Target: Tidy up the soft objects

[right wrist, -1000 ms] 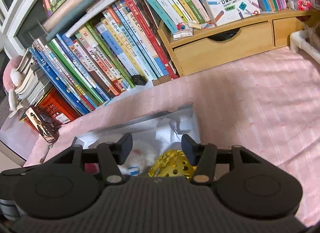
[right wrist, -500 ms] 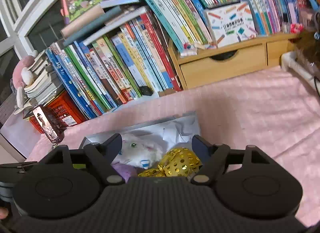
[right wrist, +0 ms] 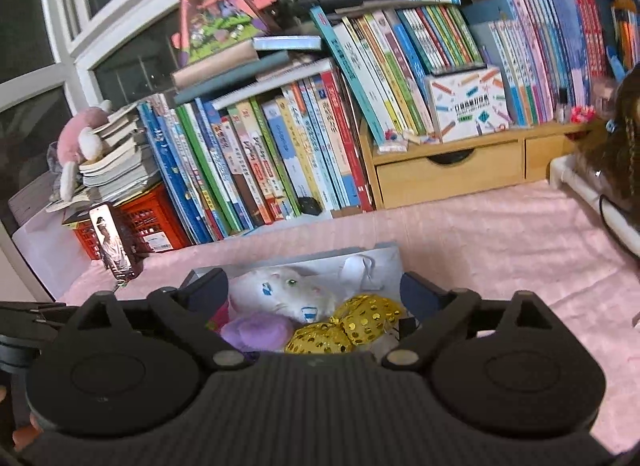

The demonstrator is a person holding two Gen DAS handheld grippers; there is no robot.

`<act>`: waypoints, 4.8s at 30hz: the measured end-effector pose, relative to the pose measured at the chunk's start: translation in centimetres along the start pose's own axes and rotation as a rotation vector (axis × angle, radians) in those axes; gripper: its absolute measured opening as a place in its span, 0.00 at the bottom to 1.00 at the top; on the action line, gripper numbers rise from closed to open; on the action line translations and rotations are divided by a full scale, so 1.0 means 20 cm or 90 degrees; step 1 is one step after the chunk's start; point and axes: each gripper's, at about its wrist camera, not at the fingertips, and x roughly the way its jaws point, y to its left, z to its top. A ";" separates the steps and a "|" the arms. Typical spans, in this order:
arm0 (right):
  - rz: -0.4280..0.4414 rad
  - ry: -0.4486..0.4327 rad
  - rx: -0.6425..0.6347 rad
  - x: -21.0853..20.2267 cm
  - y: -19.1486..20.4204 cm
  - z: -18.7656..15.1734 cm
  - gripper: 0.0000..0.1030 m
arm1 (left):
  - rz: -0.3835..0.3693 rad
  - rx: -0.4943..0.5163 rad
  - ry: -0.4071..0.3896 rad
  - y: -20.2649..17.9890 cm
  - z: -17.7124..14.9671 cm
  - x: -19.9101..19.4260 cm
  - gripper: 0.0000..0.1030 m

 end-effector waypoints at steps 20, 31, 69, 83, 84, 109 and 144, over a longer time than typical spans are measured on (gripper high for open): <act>-0.036 -0.110 -0.126 -0.37 0.20 -0.22 1.00 | -0.020 0.024 -0.085 0.01 -0.34 -0.35 0.90; -0.060 -0.143 -0.151 -0.51 0.22 -0.34 1.00 | -0.012 0.033 -0.115 0.02 -0.54 -0.47 0.92; -0.097 -0.097 -0.156 -0.51 0.25 -0.82 1.00 | 0.063 -0.035 -0.097 0.02 -1.00 -0.34 0.93; -0.104 -0.050 -0.159 -0.46 0.22 -0.91 1.00 | 0.089 -0.043 -0.078 0.01 -1.06 -0.27 0.93; -0.105 -0.045 -0.159 -0.45 0.22 -0.92 1.00 | 0.090 -0.043 -0.076 0.01 -1.06 -0.27 0.93; -0.120 0.044 -0.152 -0.34 0.21 -0.97 1.00 | 0.116 -0.029 -0.065 0.00 -1.10 -0.21 1.00; -0.118 0.050 -0.153 -0.33 0.21 -0.97 1.00 | 0.120 -0.029 -0.071 0.00 -1.11 -0.21 1.00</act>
